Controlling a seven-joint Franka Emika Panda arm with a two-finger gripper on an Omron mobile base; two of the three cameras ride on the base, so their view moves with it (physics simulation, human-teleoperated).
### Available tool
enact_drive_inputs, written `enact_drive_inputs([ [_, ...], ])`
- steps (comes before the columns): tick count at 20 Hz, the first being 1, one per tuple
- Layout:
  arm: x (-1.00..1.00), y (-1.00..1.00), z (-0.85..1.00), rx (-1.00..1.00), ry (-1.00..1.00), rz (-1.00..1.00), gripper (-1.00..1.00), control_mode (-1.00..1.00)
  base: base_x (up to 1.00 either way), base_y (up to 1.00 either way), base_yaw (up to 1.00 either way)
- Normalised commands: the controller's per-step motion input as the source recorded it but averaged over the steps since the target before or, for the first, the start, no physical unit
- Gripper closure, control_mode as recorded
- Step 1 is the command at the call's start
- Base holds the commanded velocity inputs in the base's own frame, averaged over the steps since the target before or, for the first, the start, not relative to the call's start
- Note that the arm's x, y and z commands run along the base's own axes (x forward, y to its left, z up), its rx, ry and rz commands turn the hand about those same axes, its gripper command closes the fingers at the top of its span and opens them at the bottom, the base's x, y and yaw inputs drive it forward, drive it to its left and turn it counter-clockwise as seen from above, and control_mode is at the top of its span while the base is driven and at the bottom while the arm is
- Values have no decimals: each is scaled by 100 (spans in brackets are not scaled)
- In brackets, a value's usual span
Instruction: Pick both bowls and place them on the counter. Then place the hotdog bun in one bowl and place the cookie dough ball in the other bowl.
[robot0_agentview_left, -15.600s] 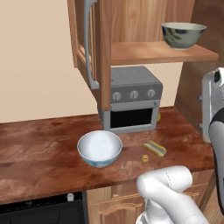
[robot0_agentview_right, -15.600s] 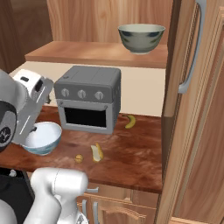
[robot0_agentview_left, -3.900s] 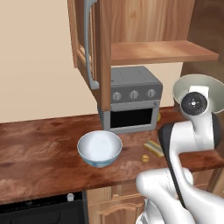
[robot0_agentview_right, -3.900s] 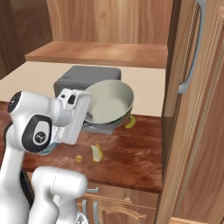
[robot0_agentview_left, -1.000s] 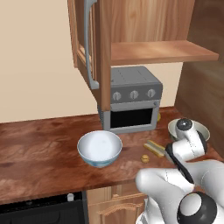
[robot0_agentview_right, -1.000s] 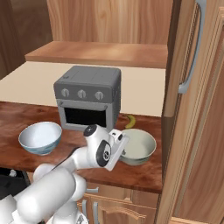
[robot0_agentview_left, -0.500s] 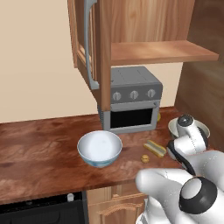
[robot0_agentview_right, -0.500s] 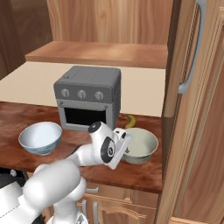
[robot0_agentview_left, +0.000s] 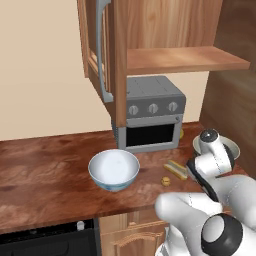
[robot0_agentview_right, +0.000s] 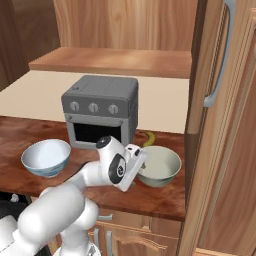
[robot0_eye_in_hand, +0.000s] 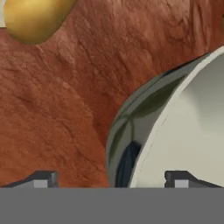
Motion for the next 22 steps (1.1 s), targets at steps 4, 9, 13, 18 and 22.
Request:
enact_drive_inputs([
  [4,-20,65,18,0,2,-1,-100,-100,0,0,0],
  [9,-22,75,29,0,1,-7,-100,-100,0,0,0],
  [13,-23,83,9,0,1,-11,-100,-100,0,0,0],
  [18,-7,71,-2,0,1,-10,-100,-100,0,0,0],
  [22,5,18,-2,0,0,7,-100,-100,0,0,0],
])
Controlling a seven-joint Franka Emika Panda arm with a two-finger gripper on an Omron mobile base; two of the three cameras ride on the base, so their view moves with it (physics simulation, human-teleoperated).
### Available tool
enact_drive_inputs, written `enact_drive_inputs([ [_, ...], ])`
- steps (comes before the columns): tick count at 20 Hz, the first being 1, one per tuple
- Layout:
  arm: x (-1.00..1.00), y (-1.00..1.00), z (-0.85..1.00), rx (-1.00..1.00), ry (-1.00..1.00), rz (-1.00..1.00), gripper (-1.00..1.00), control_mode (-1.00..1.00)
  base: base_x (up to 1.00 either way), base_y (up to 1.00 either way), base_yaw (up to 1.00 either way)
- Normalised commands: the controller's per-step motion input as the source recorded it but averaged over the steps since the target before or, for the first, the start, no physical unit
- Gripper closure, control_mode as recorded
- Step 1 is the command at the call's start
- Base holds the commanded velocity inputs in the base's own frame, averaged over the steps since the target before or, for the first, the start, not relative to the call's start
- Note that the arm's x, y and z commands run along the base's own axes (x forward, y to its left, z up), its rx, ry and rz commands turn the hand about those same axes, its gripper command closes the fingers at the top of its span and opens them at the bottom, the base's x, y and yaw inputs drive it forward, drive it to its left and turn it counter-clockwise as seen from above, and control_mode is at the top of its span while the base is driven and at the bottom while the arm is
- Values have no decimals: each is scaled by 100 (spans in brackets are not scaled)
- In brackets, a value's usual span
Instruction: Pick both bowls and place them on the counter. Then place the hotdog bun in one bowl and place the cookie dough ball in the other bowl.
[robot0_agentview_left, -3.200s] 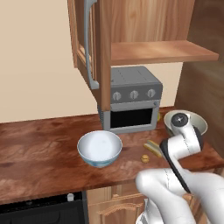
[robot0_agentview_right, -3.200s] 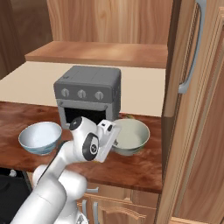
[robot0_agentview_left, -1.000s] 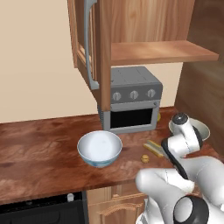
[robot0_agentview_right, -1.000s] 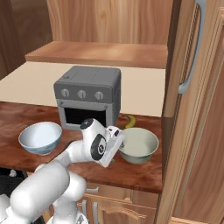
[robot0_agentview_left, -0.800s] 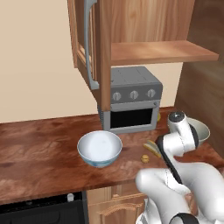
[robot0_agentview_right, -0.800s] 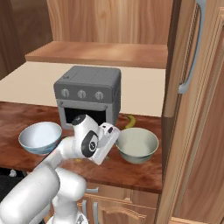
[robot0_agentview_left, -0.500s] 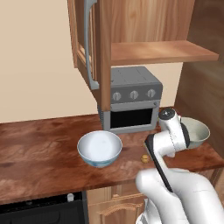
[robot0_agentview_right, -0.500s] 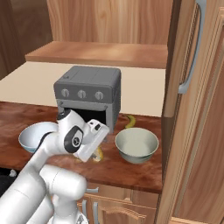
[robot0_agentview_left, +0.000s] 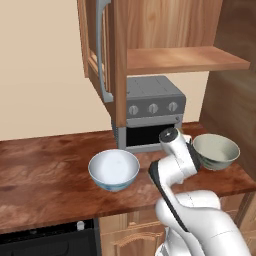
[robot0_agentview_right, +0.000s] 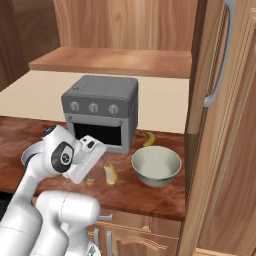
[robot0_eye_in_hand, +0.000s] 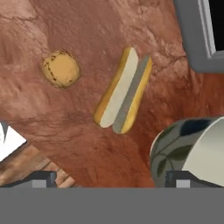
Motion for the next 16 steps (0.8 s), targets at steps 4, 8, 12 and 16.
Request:
enact_drive_inputs([
  [4,5,2,-1,-6,-7,32,-100,-100,0,0,0],
  [8,0,0,12,-16,-4,31,-100,-100,0,0,0],
  [12,0,0,21,-32,0,16,-100,-100,0,0,0],
  [16,0,0,21,-34,6,9,-100,-100,0,0,0],
])
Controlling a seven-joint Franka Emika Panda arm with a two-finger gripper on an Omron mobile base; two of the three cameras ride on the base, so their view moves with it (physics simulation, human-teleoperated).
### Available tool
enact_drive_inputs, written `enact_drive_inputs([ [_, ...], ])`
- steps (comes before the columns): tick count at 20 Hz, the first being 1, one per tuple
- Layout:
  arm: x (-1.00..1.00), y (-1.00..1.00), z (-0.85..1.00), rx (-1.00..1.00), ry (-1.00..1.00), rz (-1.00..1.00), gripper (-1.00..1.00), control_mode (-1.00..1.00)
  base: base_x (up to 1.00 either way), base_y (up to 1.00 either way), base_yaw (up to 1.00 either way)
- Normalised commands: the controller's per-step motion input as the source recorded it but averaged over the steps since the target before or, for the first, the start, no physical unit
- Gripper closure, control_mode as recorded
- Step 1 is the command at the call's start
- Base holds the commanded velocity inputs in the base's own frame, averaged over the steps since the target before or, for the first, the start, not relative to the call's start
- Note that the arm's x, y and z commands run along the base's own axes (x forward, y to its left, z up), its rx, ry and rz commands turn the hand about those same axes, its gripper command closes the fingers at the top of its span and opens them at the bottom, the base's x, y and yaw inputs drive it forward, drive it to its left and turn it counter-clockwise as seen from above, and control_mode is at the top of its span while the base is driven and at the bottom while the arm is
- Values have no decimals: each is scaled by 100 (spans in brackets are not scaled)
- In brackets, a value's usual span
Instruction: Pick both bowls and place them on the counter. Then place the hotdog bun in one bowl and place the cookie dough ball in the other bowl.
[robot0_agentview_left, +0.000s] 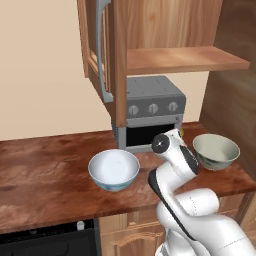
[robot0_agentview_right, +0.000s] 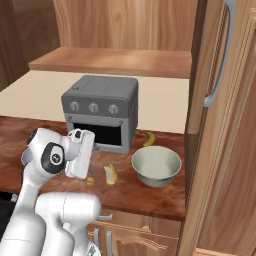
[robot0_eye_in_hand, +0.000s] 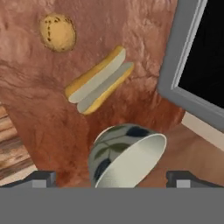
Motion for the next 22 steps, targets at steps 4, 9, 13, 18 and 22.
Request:
enact_drive_inputs([
  [4,4,0,10,-29,20,16,-100,-100,0,0,0],
  [9,2,1,0,-20,37,18,-100,-100,0,0,0],
  [13,0,-2,6,-12,37,17,-100,-100,0,0,0],
  [18,0,-1,-5,-8,36,21,-100,-100,0,0,0],
  [22,4,-1,-66,-2,36,24,-100,-100,0,0,0],
])
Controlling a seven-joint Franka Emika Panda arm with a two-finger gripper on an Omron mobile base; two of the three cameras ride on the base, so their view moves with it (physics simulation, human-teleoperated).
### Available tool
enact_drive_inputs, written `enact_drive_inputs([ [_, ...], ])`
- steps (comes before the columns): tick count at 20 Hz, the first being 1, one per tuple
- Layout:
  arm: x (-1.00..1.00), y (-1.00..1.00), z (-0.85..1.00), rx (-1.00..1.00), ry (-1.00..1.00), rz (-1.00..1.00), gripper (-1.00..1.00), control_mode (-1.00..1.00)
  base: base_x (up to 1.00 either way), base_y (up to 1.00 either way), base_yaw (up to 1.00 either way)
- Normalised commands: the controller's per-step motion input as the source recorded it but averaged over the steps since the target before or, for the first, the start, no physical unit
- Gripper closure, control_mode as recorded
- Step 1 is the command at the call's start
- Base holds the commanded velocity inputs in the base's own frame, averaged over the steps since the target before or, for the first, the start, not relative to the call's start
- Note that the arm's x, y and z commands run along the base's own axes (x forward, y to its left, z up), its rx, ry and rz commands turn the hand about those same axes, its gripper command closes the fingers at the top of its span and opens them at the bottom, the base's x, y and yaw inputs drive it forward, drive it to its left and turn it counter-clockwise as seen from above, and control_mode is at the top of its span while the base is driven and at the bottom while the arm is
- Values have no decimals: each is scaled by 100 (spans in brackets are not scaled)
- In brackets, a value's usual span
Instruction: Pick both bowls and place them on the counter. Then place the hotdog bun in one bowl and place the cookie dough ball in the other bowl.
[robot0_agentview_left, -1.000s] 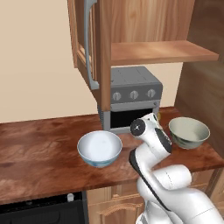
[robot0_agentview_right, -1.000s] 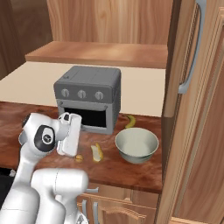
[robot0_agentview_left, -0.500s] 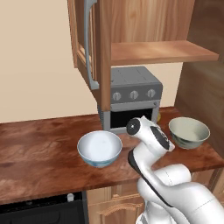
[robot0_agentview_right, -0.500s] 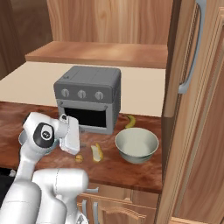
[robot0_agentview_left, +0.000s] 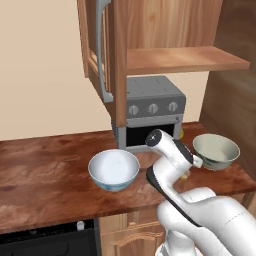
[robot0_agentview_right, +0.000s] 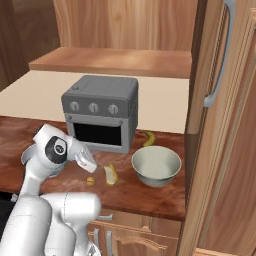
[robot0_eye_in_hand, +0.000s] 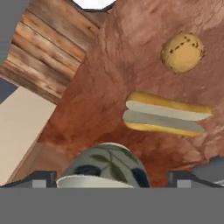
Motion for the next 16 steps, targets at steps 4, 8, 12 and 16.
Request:
enact_drive_inputs([
  [4,28,-22,-73,-3,27,24,-100,-100,0,0,0],
  [8,33,-5,-5,-1,27,23,-100,-100,0,0,0],
  [12,33,2,-13,-2,26,20,-100,-100,0,0,0],
  [16,20,3,-48,-1,17,10,-100,-100,0,0,0],
])
